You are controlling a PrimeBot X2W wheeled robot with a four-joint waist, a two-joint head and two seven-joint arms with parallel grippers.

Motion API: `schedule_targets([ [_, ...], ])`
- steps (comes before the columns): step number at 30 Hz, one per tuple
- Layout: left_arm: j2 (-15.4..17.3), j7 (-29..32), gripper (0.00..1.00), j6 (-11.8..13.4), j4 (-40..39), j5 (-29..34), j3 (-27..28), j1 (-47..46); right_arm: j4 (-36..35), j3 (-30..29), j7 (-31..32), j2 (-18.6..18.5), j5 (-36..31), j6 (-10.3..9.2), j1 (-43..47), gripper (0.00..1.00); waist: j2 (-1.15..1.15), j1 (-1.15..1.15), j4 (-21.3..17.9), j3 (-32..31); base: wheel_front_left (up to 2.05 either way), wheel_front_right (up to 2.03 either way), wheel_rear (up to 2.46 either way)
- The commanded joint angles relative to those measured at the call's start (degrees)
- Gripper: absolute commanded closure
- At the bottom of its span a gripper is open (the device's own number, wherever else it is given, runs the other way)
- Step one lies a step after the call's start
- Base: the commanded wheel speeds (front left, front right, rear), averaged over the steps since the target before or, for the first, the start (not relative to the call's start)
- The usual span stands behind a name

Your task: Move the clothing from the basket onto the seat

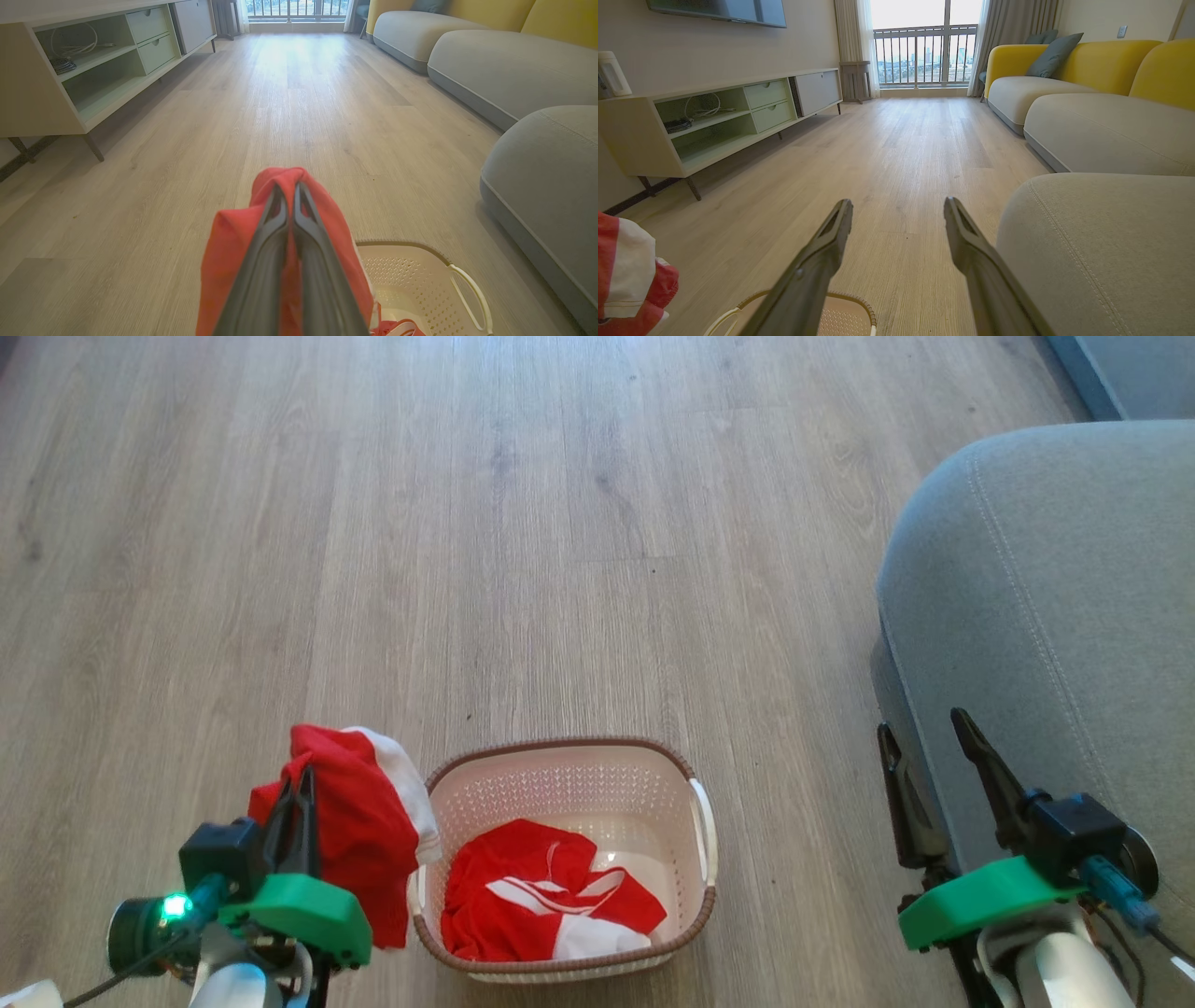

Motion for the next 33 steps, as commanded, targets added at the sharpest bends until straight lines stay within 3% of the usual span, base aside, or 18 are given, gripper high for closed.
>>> schedule_targets([
  [1,0.8,-0.7,1.00,-0.1,-1.9,0.5,2.4,-2.8,-1.6,1.2,-0.4,-1.0,-0.3,0.41,-2.1,0.00,0.00,0.01,0.0,0.1,0.00,0.00,0.00],
  [17,0.2,-0.7,1.00,-1.2,-2.2,1.1,1.6,-4.0,-1.9,4.0,-0.4,-1.4,-0.3,0.41,-3.4,0.00,0.00,0.01,-0.2,0.9,0.00,0.00,0.00],
  [28,-1.3,2.7,1.00,-5.6,-7.7,3.3,-6.9,-7.1,0.6,27.4,-0.4,-5.2,6.8,0.41,-11.5,0.00,0.00,0.01,0.4,0.5,0.00,0.00,0.00],
  [33,-2.9,4.6,1.00,-7.8,-11.4,3.6,-12.6,-7.6,2.9,34.7,-0.4,-6.7,10.1,0.41,-15.7,0.00,0.00,0.01,1.5,0.1,0.00,0.00,0.00],
])
